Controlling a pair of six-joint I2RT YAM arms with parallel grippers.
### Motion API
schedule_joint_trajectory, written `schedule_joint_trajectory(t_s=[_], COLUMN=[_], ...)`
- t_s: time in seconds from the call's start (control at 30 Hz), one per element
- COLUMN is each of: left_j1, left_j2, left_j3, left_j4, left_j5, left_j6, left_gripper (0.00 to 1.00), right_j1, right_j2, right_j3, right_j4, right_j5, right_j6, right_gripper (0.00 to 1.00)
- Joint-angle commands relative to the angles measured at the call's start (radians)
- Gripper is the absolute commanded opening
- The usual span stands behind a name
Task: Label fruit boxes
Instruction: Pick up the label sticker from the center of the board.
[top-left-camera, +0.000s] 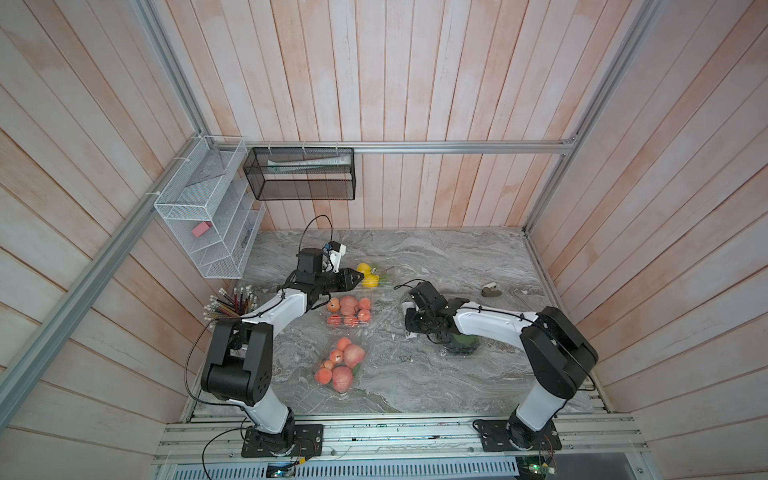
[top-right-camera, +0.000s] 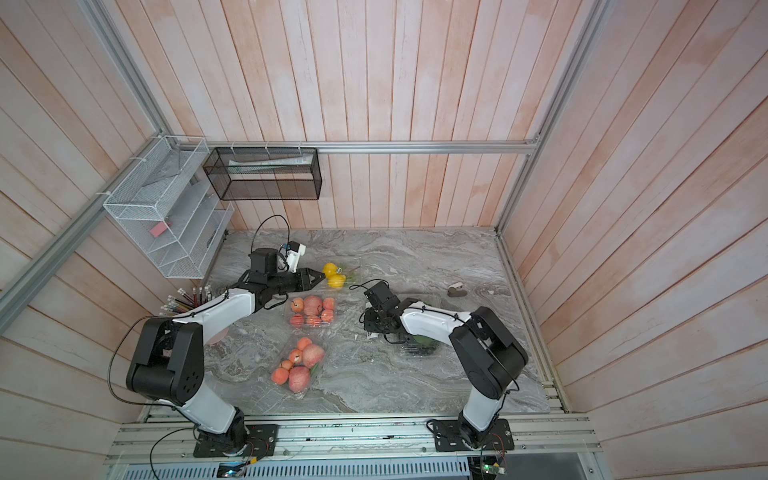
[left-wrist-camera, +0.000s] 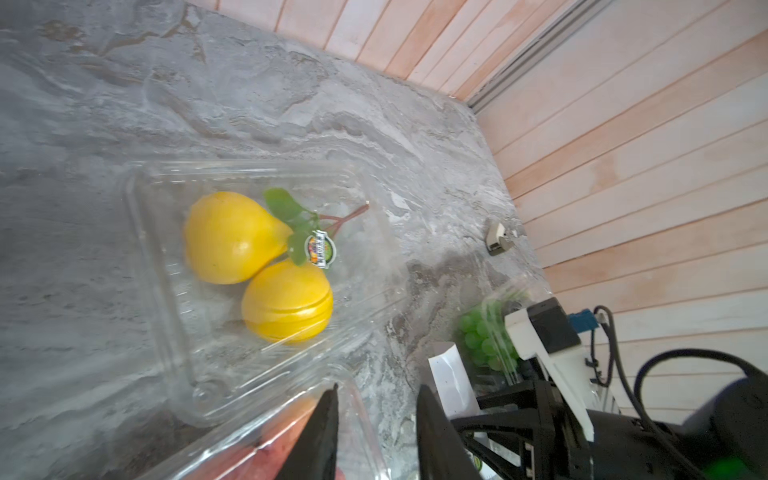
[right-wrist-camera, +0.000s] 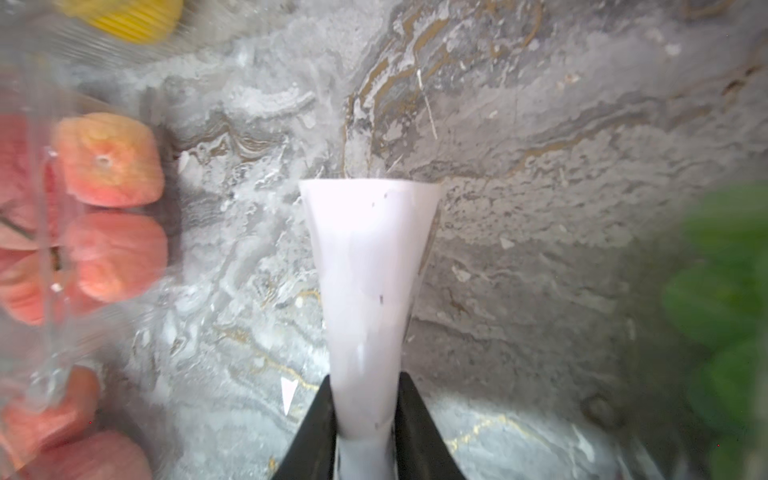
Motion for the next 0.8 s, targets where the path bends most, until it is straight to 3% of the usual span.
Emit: schedule_joint_trajectory(t_s=[0.0, 0.23, 0.4, 0.77], left_j1=[-0.028, -0.118, -0.143, -0.181], left_j2=[-0.039, -0.049, -0.046, -0.028], left_j3=[-0.05, -0.163, -0.228, -0.215], left_j4=[0.225, 0.569, 0.767, 0.801], left_j5=[0.171, 0.432, 0.475, 0.565], left_j6=[0.009, 0.027, -0.024, 0.053], left_gripper=[0.36, 0.4, 0.41, 0.46], right_j1=[-0.007, -0.008, -0.008, -0.008], right_j2=[-0.085, -0.25, -0.369, -0.549], right_j3=[-0.059, -0.175, -0.276, -0.474], right_j4=[0.114, 0.274, 0.452, 0.831], right_j5=[-0.028, -0.144, -0.182, -0.281], right_j6=[-0.045, -0.159, -0.212, -0.439], right_gripper=[0.26, 0.26, 0.25, 0.21])
